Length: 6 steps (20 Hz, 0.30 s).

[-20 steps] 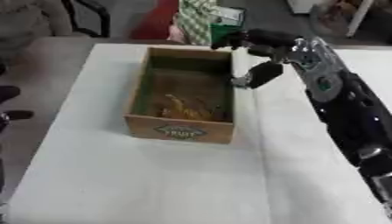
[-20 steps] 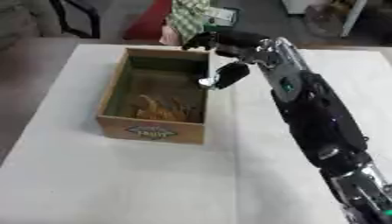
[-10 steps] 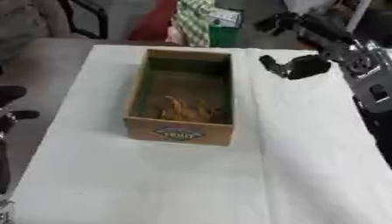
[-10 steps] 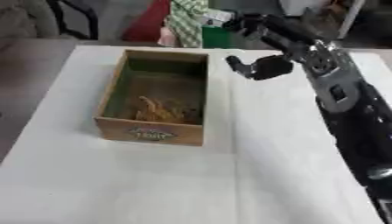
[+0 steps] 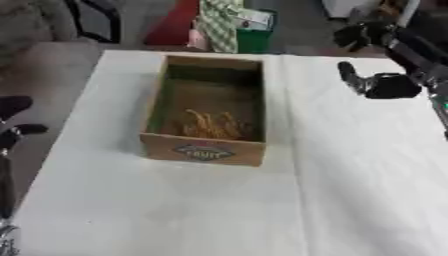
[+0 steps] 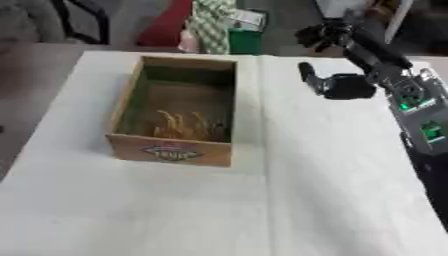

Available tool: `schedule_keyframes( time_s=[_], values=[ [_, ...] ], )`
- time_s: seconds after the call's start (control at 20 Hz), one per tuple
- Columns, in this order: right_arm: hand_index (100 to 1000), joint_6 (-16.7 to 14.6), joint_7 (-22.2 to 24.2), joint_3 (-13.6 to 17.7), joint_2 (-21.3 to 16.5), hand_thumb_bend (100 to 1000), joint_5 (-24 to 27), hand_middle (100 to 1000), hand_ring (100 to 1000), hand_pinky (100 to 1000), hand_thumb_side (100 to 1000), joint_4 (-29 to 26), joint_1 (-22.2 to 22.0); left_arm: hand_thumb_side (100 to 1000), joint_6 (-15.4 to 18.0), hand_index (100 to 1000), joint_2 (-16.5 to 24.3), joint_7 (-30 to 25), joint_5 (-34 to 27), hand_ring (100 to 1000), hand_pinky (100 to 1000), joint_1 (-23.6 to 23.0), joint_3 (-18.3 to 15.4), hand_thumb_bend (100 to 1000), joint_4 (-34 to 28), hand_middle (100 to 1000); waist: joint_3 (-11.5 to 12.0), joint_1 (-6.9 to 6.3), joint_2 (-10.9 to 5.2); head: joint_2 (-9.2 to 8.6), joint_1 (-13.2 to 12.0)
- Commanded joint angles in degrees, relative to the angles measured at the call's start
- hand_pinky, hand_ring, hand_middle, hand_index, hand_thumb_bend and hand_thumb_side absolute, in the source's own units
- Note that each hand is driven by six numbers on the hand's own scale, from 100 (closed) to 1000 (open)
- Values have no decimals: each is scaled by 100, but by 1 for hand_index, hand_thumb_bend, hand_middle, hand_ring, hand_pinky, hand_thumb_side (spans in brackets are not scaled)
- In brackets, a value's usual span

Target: Pick up objects on the table and place them in the box.

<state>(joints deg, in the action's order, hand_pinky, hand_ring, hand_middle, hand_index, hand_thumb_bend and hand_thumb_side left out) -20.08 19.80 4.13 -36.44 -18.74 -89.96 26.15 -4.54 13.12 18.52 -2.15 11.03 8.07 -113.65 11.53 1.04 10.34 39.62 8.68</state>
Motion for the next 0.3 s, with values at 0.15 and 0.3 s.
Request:
schedule_keyframes(
  time_s=[0.15, 0.3],
  values=[
    [883, 66, -34, 165, -223, 100, 155, 750, 776, 725, 390, -276, -84, 767, 6, 629, 107, 43, 27, 782, 574, 31, -61, 100, -95, 616, -24, 2, -47, -81, -31],
    [875, 109, -62, 251, -172, 100, 182, 731, 762, 719, 400, -299, -221, 767, 13, 629, 111, 43, 35, 782, 575, 34, -65, 100, -95, 616, -59, 19, -43, -86, -45]
  ],
)
